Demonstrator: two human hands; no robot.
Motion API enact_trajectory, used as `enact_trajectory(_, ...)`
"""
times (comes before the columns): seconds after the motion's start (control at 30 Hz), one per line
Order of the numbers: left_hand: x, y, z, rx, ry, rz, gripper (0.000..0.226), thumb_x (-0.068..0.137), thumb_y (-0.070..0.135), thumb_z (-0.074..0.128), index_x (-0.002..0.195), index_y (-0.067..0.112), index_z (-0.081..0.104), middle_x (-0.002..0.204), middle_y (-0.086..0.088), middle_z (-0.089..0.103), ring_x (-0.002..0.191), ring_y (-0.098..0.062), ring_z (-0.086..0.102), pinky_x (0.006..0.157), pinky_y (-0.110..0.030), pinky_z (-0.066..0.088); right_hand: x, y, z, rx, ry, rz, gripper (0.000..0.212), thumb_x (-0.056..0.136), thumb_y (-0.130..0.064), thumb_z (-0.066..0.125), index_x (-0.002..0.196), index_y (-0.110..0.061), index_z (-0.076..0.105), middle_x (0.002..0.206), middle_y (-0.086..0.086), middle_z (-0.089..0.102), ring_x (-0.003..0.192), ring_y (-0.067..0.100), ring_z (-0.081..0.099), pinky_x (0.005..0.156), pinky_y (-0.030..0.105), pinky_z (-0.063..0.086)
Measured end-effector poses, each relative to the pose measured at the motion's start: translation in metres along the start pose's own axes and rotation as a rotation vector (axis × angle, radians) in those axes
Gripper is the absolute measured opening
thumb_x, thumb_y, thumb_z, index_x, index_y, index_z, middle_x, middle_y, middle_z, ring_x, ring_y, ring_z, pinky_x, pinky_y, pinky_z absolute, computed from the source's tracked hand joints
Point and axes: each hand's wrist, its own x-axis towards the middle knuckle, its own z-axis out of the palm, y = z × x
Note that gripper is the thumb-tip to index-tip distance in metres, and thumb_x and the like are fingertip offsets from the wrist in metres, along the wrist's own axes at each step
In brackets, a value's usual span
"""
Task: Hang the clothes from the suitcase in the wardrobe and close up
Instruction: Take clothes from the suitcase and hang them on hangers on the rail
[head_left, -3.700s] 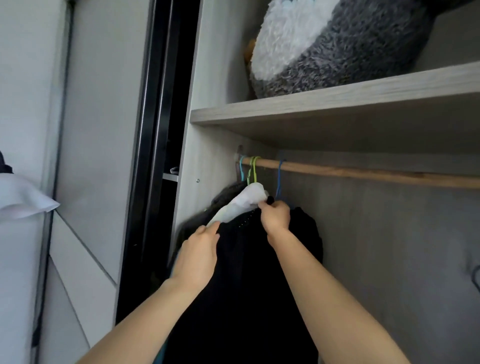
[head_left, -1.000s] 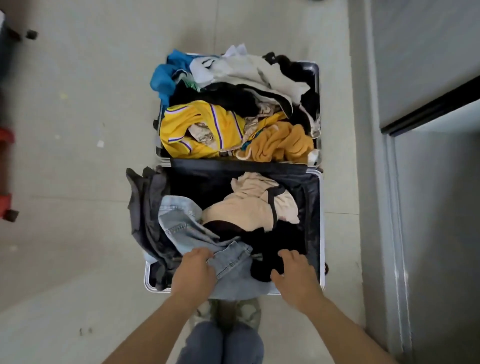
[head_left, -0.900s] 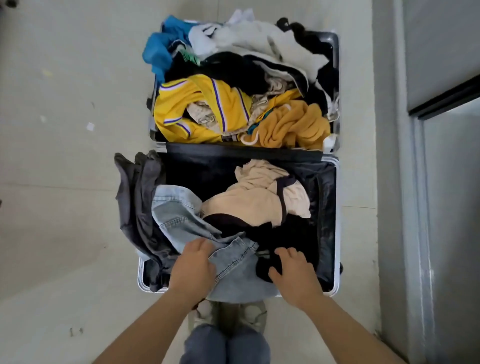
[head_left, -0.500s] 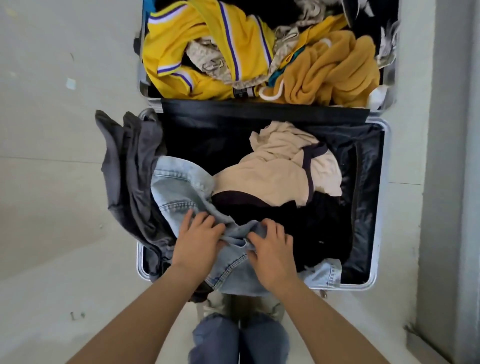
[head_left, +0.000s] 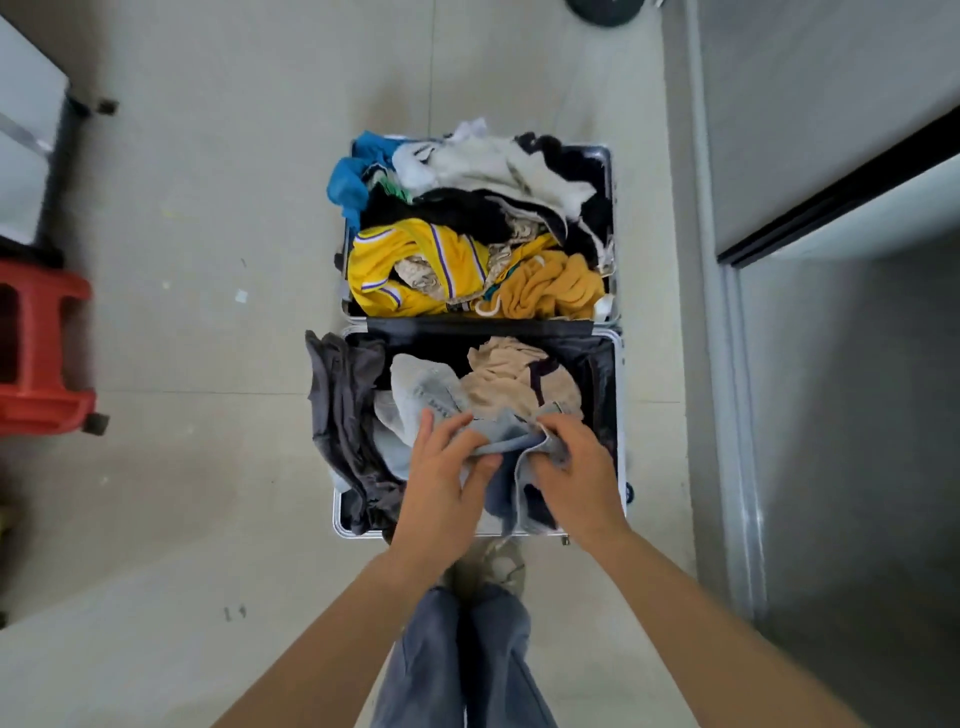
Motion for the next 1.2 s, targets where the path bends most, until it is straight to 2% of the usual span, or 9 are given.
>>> enact_trajectory(0.17,-0.011,0.125,-0.079,-0.113,0.024,0.107,0.017,0.093,0.025,0.056,0.096,0.01,0.063,0.111,0.007,0.056,0.108,-0.002,0.047,0.095,-0.02,0.039,-0.033,-0.119,-0.104,0.009,-0.018,-0.062,0.018,0.081,-0.004,0.067,0.088,-0.02,0.06,0.083,0.0,0.06,0.074,0.009,0.052,0.066,0.023,0.041)
enact_trajectory(0.27,-0.026,0.186,-0.121,-0.187,0.078,0.178,0.013,0.092,0.031,0.054,0.097,0.02,0.059,0.105,0.007,0.057,0.095,-0.002,0.053,0.079,-0.014,0.04,-0.058,-0.185,-0.156,0.028,-0.01,-0.178,0.026,0.082,-0.009,0.069,0.082,-0.032,0.056,0.075,-0.013,0.059,0.071,0.002,0.054,0.064,0.022,0.043)
enact_trajectory(0.4,-0.04,0.258,-0.166,-0.211,0.16,0.167,0.007,0.096,0.021,0.056,0.101,0.026,0.057,0.101,0.008,0.058,0.093,-0.004,0.053,0.08,-0.023,0.043,-0.088,-0.266,-0.214,0.015,0.037,-0.292,0.036,0.081,-0.01,0.072,0.08,-0.041,0.054,0.073,-0.014,0.06,0.068,0.0,0.055,0.063,0.016,0.041)
enact_trajectory(0.53,-0.041,0.316,-0.208,-0.26,0.14,0.189,0.027,0.093,0.026,0.06,0.119,0.029,0.054,0.122,0.006,0.06,0.109,-0.012,0.058,0.09,-0.024,0.048,-0.099,-0.323,-0.263,-0.026,0.132,-0.364,0.033,0.081,-0.01,0.073,0.076,-0.037,0.054,0.067,-0.013,0.057,0.063,-0.002,0.051,0.061,0.021,0.039)
enact_trajectory(0.63,-0.044,0.32,-0.224,-0.206,0.109,0.089,0.047,0.09,0.029,0.064,0.134,0.028,0.049,0.137,0.006,0.052,0.121,-0.015,0.052,0.103,-0.034,0.044,-0.098,-0.335,-0.273,-0.001,0.169,-0.402,0.027,0.082,-0.009,0.073,0.079,-0.031,0.059,0.066,-0.014,0.056,0.061,-0.004,0.05,0.059,0.019,0.039)
enact_trajectory(0.73,-0.058,0.314,-0.227,-0.226,-0.002,0.03,0.047,0.083,0.02,0.068,0.127,0.028,0.053,0.132,0.007,0.053,0.115,-0.008,0.053,0.09,-0.021,0.046,-0.097,-0.343,-0.261,0.058,0.184,-0.406,0.027,0.083,-0.008,0.073,0.079,-0.032,0.06,0.069,-0.013,0.056,0.062,-0.001,0.049,0.06,0.02,0.039)
enact_trajectory(0.9,-0.07,0.31,-0.24,-0.449,-0.319,-0.063,0.031,0.076,0.012,0.066,0.1,0.031,0.061,0.087,0.025,0.067,0.08,0.01,0.06,0.074,-0.015,0.044,-0.089,-0.364,-0.237,0.16,0.193,-0.387,0.025,0.085,-0.011,0.072,0.077,-0.03,0.057,0.069,-0.008,0.059,0.064,0.011,0.055,0.062,0.029,0.044)
enact_trajectory(1.03,-0.063,0.313,-0.265,-0.408,-0.138,-0.076,0.009,0.092,0.021,0.064,0.096,0.028,0.067,0.086,0.015,0.068,0.077,0.005,0.062,0.077,-0.021,0.05,-0.088,-0.397,-0.232,0.269,0.164,-0.448,0.013,0.089,-0.015,0.067,0.087,-0.026,0.061,0.087,0.002,0.07,0.085,0.028,0.069,0.077,0.045,0.058)
enact_trajectory(1.2,-0.054,0.343,-0.302,-0.618,-0.039,-0.086,0.011,0.099,0.024,0.053,0.096,0.02,0.062,0.075,0.008,0.067,0.078,-0.017,0.061,0.086,-0.038,0.055,-0.091,-0.445,-0.238,0.426,0.301,-0.559,0.023,0.092,-0.008,0.062,0.083,-0.027,0.054,0.078,-0.008,0.061,0.073,0.013,0.061,0.066,0.029,0.052)
